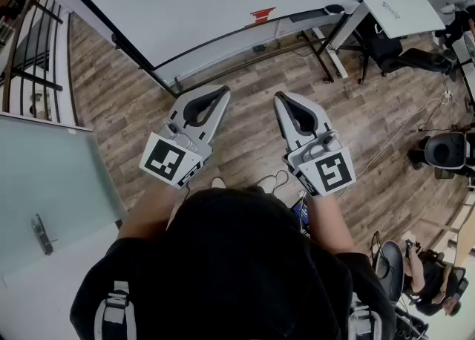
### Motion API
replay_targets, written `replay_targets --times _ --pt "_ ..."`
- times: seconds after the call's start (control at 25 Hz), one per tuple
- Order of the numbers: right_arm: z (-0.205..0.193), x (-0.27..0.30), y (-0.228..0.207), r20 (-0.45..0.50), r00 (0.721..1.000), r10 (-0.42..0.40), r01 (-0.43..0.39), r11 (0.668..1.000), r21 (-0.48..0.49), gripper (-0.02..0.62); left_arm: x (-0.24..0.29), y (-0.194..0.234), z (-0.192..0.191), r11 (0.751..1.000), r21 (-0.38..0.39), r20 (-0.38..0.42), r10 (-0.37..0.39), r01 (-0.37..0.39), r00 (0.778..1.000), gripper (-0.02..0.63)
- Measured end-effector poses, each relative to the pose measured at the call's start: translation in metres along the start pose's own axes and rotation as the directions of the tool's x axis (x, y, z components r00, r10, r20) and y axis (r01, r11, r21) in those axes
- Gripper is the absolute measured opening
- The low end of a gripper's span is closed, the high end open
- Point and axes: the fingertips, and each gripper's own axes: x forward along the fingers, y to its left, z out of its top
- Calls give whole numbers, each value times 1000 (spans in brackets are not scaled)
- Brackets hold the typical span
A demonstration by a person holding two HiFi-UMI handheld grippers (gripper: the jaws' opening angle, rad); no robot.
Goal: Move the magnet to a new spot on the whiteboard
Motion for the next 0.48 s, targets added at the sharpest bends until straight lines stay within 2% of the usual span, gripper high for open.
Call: replay_targets --times 0.24,0.48 --pt "-2 10 20 -25 1000 -12 12 1000 10 2 -18 1 -6 1000 -20 -8 -23 23 1000 2" --pt "7 -4 17 14 999 -40 40 999 17 3 -16 -10 -2 999 -13 5 -35 35 999 3"
